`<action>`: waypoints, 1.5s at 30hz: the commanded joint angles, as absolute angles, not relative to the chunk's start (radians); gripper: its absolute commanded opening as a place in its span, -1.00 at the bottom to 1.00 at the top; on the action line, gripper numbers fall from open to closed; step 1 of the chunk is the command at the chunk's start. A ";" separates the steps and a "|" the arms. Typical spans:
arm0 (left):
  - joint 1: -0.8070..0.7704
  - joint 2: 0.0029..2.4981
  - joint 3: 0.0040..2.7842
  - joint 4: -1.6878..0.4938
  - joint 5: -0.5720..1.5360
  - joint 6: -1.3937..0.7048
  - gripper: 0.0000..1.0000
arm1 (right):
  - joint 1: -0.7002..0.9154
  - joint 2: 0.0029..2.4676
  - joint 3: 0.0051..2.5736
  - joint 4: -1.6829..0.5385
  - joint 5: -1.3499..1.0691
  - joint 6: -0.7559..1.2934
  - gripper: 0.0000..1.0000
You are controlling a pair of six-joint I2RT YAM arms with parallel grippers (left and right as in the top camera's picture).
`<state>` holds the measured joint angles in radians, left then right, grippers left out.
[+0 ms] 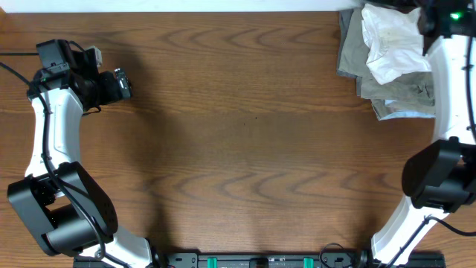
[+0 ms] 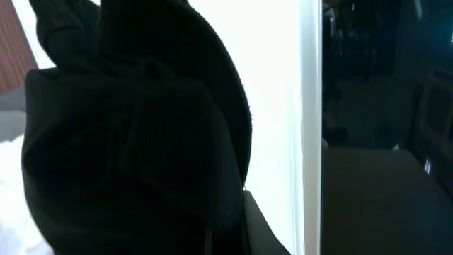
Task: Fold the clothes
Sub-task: 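Carry the bundle right and lower it onto the clothes stack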
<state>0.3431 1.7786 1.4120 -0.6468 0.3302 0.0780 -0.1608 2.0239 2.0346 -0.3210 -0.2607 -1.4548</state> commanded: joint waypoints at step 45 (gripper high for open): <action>0.341 1.794 1.402 -0.632 0.324 0.028 0.96 | -0.411 2.041 2.066 -1.069 -0.512 -1.579 0.98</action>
<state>0.3431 1.7786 1.4120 -0.6395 0.3298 0.0296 -0.4091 2.0872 2.0480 -1.0115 -0.4782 -1.5806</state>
